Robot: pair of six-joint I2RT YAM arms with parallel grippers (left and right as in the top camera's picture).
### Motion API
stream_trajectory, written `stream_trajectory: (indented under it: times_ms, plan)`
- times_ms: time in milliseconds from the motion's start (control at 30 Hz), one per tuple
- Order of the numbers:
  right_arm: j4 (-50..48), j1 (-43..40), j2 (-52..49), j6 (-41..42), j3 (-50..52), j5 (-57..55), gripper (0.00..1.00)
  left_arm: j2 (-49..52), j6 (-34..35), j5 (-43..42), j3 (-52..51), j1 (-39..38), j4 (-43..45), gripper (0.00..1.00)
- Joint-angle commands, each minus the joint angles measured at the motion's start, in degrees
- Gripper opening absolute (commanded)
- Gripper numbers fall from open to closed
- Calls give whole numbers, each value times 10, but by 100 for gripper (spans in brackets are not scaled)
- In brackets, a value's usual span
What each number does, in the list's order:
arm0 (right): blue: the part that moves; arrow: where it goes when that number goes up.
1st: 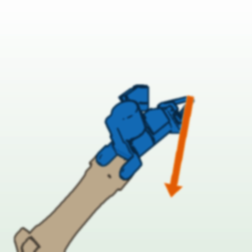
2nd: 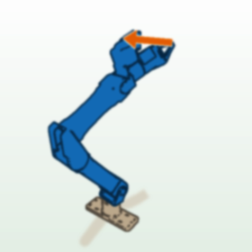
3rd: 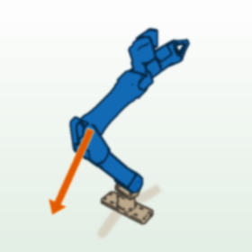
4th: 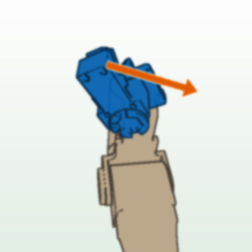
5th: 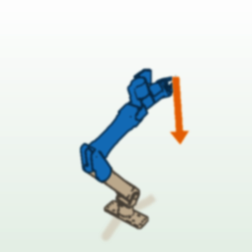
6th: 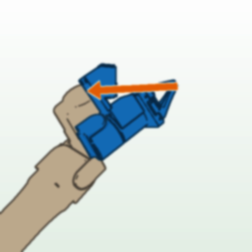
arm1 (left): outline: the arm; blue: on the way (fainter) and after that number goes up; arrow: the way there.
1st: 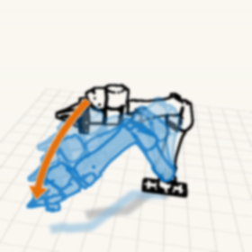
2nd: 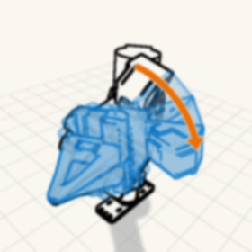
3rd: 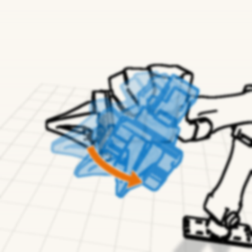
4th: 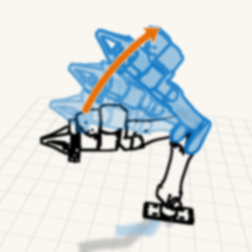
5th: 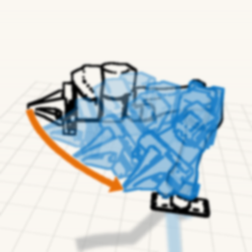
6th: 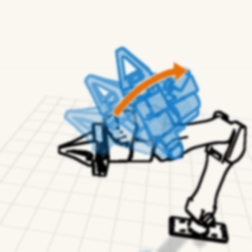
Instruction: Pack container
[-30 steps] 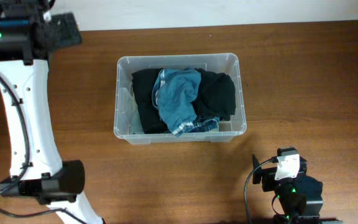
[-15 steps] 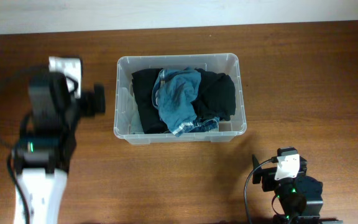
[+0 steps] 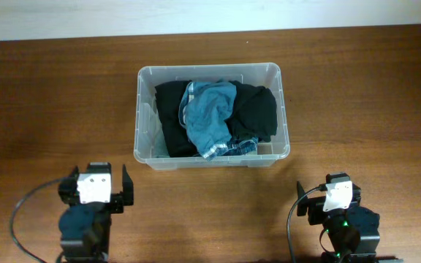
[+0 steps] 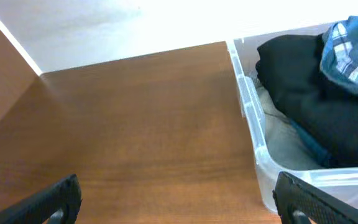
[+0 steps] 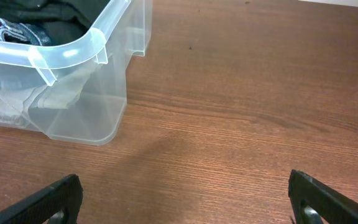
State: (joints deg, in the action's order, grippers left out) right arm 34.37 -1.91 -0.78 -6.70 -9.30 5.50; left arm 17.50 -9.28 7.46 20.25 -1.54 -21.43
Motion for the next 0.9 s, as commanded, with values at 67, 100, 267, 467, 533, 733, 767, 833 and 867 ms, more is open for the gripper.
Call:
stream_trajectory:
  times_ms: [67, 100, 267, 467, 533, 733, 767, 833, 867]
  plan:
    - [1, -4, 4, -3, 3, 3, 99, -74, -6, -19, -105, -6, 52, 99]
    - [1, -4, 4, -3, 3, 3, 99, -87, -6, -19, -115, -10, 51, 99]
    - [1, -4, 4, -3, 3, 3, 99, -163, -7, 9, -151, -12, 50, 99]
    - [1, -4, 4, -3, 3, 3, 98, -172, -7, 34, -152, -12, 54, 99]
    - [1, -4, 4, -3, 3, 3, 98, -172, -7, 34, -152, -12, 54, 99]
    - [1, -4, 4, -3, 3, 3, 98, -172, -7, 34, -152, -12, 54, 99]
    - [1, -4, 4, -3, 3, 3, 98, -172, -7, 34, -152, -12, 54, 99]
    - [1, -4, 4, -3, 3, 3, 98, -172, -7, 34, -152, -12, 54, 99]
    - [1, -4, 4, -3, 3, 3, 99, -172, -7, 34, -152, -12, 54, 99]
